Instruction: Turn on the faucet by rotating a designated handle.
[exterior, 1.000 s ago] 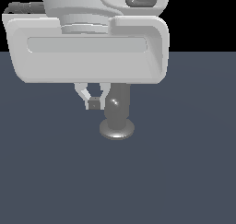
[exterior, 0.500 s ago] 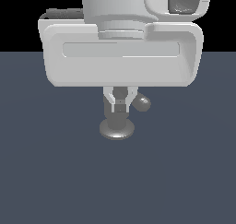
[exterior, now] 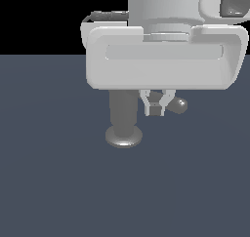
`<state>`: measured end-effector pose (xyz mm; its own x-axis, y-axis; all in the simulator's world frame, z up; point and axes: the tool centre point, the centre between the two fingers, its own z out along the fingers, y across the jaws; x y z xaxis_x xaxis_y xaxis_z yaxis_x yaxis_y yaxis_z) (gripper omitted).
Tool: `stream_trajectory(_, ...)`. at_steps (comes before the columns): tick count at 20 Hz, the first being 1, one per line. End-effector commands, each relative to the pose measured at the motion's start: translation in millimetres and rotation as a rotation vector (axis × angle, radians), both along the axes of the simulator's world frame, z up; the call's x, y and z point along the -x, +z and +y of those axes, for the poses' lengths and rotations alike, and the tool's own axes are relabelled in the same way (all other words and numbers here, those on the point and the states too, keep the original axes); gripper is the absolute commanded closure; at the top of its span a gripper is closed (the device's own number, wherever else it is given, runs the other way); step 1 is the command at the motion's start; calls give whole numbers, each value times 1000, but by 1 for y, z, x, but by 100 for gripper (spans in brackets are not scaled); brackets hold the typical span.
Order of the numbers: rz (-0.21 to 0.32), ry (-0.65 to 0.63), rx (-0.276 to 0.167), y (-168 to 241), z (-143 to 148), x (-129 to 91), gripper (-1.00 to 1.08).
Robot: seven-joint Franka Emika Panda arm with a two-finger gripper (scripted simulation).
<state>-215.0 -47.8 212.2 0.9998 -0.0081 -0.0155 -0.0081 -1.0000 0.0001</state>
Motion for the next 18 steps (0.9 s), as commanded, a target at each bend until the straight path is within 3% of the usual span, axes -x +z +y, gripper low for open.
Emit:
stream_trajectory(1,-15,-18,0,5,-19,-5,108)
stream_trajectory(9,-15,-18,0,5,-54,-11,108)
stream_trajectory(11,-4,-5,-2,1,-44,-8,108)
stream_trajectory(18,-5,-6,-1,2,-60,-27,108)
